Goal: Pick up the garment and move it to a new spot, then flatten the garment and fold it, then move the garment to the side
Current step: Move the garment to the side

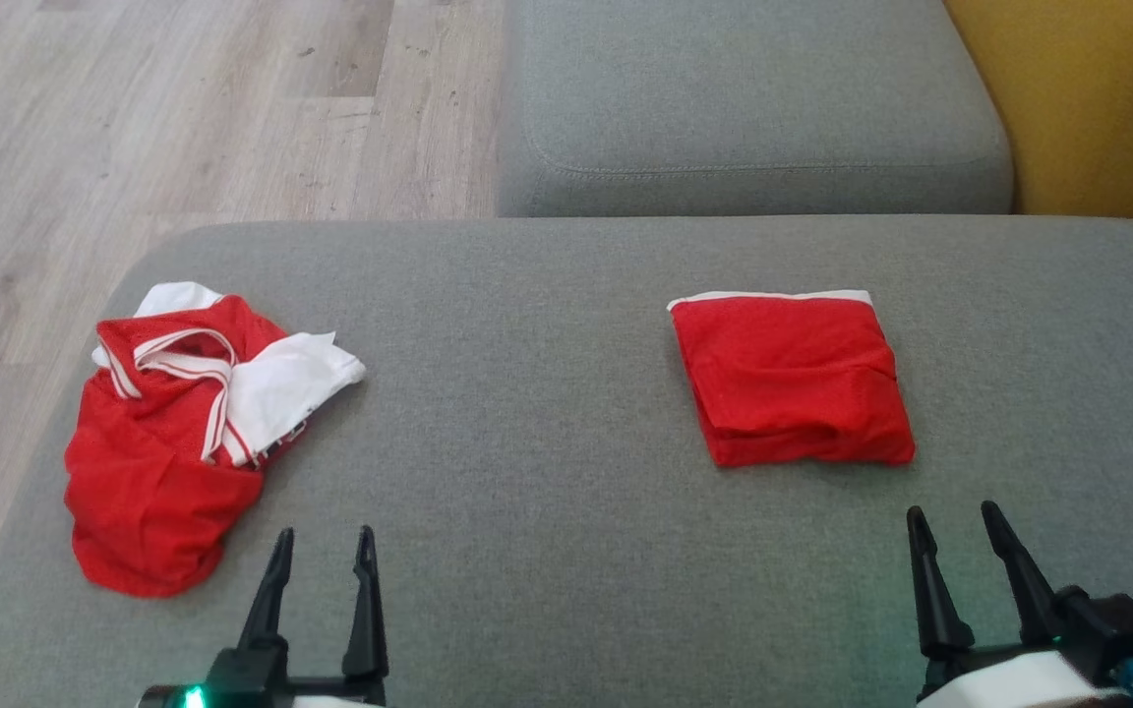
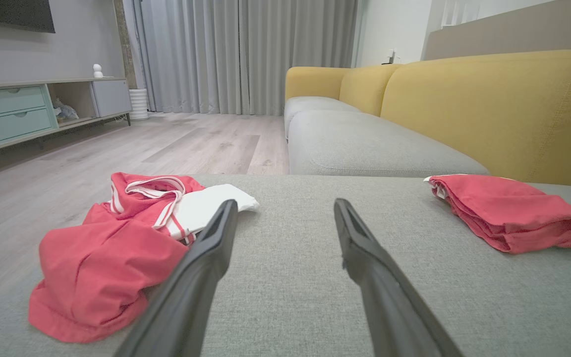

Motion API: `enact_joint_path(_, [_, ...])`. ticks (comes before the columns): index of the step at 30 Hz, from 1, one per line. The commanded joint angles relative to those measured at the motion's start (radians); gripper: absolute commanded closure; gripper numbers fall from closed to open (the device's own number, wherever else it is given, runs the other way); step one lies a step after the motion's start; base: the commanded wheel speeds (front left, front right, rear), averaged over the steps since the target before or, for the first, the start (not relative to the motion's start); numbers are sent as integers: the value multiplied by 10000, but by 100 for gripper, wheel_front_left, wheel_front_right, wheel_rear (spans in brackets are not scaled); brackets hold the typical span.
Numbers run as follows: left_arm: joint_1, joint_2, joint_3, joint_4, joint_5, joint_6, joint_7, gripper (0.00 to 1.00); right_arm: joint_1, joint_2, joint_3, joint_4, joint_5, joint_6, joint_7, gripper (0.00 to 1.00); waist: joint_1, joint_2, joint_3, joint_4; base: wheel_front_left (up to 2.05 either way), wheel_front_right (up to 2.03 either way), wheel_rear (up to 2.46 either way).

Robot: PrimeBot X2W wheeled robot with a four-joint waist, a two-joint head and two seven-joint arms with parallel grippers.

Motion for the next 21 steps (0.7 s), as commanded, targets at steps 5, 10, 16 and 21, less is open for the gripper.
enact_joint_path(5, [-343, -33, 465, -307, 82, 47, -51, 0, -279, -39, 150, -274, -85, 67, -137, 0, -1, 0, 3, -4, 0, 0, 0])
enact_joint_path(10, [-403, -33, 433, -386, 116, 63, -51, 0, -326, -52, 82, -294, -116, 67, -137, 0, -1, 0, 178, 35, 0, 0, 0])
enact_joint_path(16, [-552, -33, 199, -756, 199, 121, -51, 0, -1104, -272, -45, 257, 163, 67, -137, 0, -1, 0, 904, 8, 0, 0, 0])
enact_joint_path(21, [-1095, -33, -151, -1170, 235, 166, -51, 0, -2915, -932, -127, 1488, 608, 67, -137, 0, -1, 0, 2075, 37, 0, 0, 0])
